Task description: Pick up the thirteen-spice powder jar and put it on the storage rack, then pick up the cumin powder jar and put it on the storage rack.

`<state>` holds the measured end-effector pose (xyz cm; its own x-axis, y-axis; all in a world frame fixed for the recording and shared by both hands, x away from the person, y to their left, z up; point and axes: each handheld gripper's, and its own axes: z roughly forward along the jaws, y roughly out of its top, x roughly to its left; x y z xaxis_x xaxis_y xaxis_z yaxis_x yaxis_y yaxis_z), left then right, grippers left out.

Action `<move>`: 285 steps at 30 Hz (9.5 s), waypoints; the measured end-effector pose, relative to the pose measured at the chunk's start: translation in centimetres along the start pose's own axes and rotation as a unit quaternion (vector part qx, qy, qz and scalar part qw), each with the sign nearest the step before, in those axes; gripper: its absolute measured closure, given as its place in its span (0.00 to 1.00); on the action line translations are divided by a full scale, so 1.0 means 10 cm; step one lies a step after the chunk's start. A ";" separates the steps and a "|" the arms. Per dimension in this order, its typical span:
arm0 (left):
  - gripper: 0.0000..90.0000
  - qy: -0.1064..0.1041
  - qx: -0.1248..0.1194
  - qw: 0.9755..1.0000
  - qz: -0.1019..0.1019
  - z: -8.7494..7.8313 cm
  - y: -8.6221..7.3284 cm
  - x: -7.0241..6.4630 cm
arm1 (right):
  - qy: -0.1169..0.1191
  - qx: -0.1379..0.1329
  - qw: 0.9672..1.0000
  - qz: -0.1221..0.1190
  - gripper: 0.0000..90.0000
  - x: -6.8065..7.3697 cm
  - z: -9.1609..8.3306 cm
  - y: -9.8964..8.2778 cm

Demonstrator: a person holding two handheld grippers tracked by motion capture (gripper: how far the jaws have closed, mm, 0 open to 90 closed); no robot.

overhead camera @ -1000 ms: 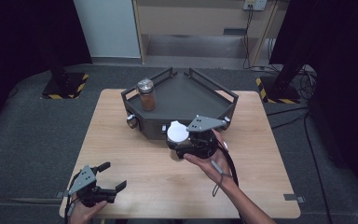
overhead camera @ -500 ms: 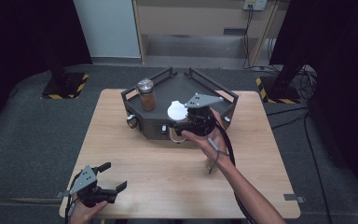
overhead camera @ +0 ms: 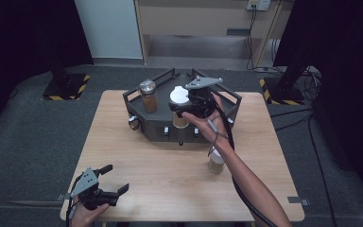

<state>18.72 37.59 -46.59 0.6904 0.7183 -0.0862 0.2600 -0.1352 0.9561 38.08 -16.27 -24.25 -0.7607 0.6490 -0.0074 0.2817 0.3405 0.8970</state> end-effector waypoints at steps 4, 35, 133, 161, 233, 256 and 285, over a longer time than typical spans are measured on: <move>0.00 0.000 0.000 1.000 -0.001 0.00 0.00 0.00 | -0.009 0.001 1.000 0.007 0.34 -0.08 0.08 0.05; 0.01 -0.002 0.002 1.000 0.005 0.01 0.00 0.00 | -0.045 0.012 0.998 0.036 0.34 -0.44 0.70 0.01; 0.01 -0.004 0.008 1.000 0.007 0.02 0.01 -0.01 | -0.004 -0.078 0.997 -0.014 0.02 0.00 -1.29 -1.05; 0.01 -0.007 0.009 1.000 0.013 0.02 0.02 -0.01 | -0.056 -0.094 0.993 0.038 0.02 0.16 -1.90 -2.18; 0.00 -0.010 0.011 1.000 0.018 0.04 0.03 -0.02 | -0.100 -0.105 0.986 0.082 0.02 0.33 -1.81 -2.97; 0.00 -0.006 0.009 1.000 0.012 0.03 0.02 -0.02 | -0.090 -0.091 0.987 0.097 0.02 0.25 -1.81 -2.51; 0.00 -0.005 0.009 1.000 0.011 0.03 0.02 -0.02 | -0.054 -0.036 0.995 0.078 0.06 0.04 -1.07 -2.19</move>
<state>18.84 37.25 -46.43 0.7029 0.7079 -0.0685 0.2574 -0.1634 0.9524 25.31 -30.73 -39.21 -0.6421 0.7613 0.0898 0.3454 0.1827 0.9205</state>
